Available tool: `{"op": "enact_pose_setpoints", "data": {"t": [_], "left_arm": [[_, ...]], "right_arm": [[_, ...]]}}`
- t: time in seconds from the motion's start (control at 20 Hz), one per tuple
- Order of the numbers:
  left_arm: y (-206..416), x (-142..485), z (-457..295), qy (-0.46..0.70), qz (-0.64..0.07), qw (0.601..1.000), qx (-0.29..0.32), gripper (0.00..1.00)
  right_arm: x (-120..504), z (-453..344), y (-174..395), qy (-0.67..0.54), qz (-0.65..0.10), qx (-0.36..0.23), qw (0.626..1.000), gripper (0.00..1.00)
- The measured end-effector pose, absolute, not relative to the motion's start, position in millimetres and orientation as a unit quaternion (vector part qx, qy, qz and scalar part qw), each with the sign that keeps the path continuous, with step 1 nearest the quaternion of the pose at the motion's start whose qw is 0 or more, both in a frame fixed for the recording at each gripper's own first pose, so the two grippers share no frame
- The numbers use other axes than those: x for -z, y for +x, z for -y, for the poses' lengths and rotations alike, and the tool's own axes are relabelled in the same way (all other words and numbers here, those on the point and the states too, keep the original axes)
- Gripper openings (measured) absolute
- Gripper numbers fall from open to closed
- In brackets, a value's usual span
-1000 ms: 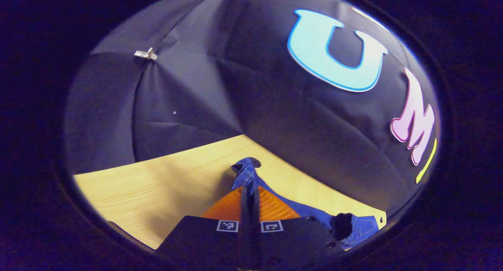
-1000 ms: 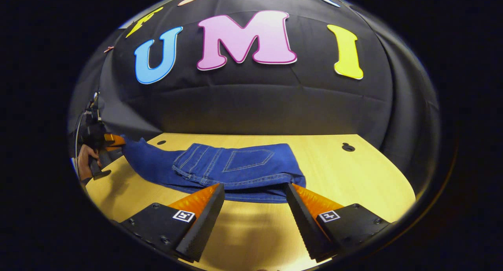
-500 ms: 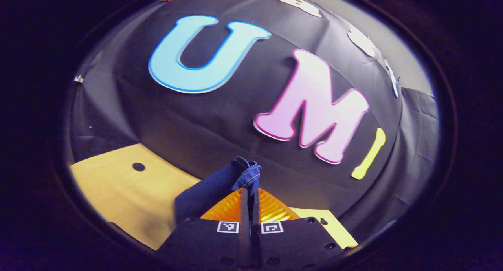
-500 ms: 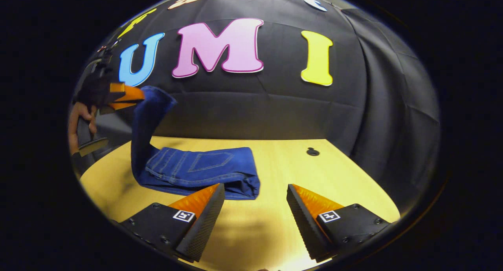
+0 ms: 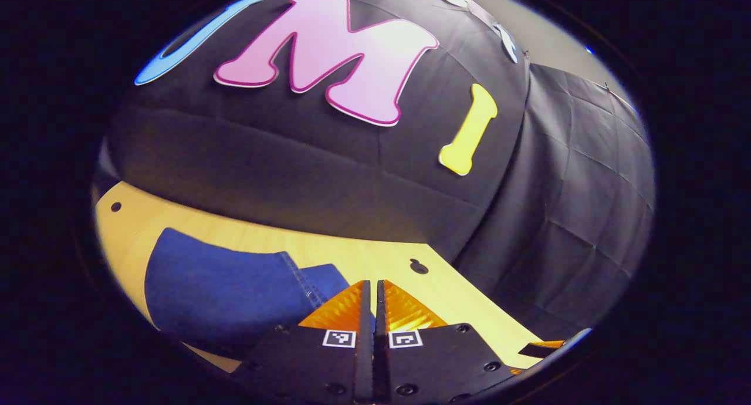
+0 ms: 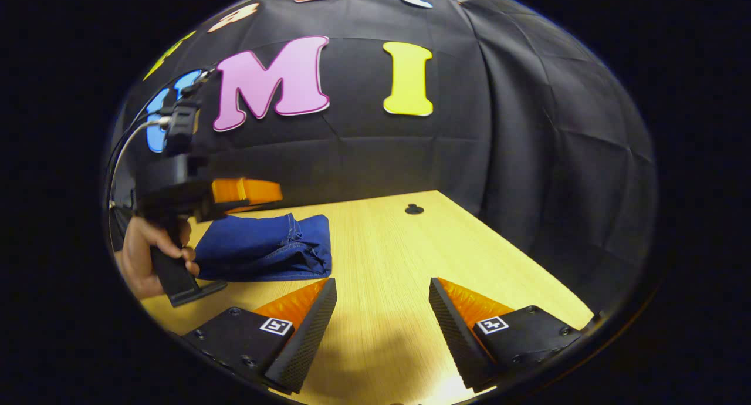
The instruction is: Grasp the waist and the cuffs of the jeans and fold them to make the two legs overlap; first hold the waist and fold one-third of the jeans toward the cuffs, then hold the cuffs and fold the remaining one-third in the same direction to finish folding.
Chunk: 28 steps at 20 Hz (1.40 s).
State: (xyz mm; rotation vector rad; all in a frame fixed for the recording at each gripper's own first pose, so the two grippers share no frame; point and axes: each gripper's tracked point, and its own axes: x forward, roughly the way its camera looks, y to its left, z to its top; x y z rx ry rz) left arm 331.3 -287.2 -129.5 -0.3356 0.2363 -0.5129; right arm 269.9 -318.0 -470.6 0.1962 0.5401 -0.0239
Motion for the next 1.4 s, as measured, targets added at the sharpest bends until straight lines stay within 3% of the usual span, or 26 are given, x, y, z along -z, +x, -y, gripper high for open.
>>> {"op": "enact_pose_setpoints", "data": {"t": [0.05, 0.15, 0.2, 0.3, 0.35, 0.4, 0.55, 1.0, 1.4], "left_arm": [[326, 135, 280, -0.167, -0.130, 0.946, 0.244, 0.06], [319, 153, 255, -0.152, -0.161, 0.954, 0.204, 0.18], [313, 165, 236, -0.149, -0.169, 0.957, 0.186, 0.38], [297, 154, 204, -0.166, -0.156, 0.958, 0.172, 0.59], [285, 142, 186, -0.173, -0.146, 0.960, 0.168, 0.63], [269, 130, 167, -0.172, -0.138, 0.961, 0.165, 0.77], [225, 97, 119, -0.149, -0.104, 0.974, 0.134, 0.94], [63, 20, -5, -0.105, -0.031, 0.993, 0.054, 0.96], [-65, 11, -34, -0.058, 0.015, 0.998, 0.025, 0.96]], "right_arm": [[465, 320, 266, 0.100, -0.264, 0.016, 0.959, 0.97], [452, 321, 257, 0.096, -0.260, 0.016, 0.961, 0.97], [444, 318, 254, 0.093, -0.257, 0.011, 0.962, 0.97], [422, 307, 249, 0.090, -0.248, -0.003, 0.964, 0.97], [408, 302, 246, 0.085, -0.241, -0.009, 0.967, 0.97], [393, 296, 242, 0.082, -0.234, -0.017, 0.969, 0.97], [339, 276, 228, 0.074, -0.216, -0.049, 0.972, 0.97], [196, 234, 164, 0.079, -0.130, -0.103, 0.983, 0.97], [149, 239, 97, 0.067, -0.081, -0.119, 0.987, 0.96]]}}
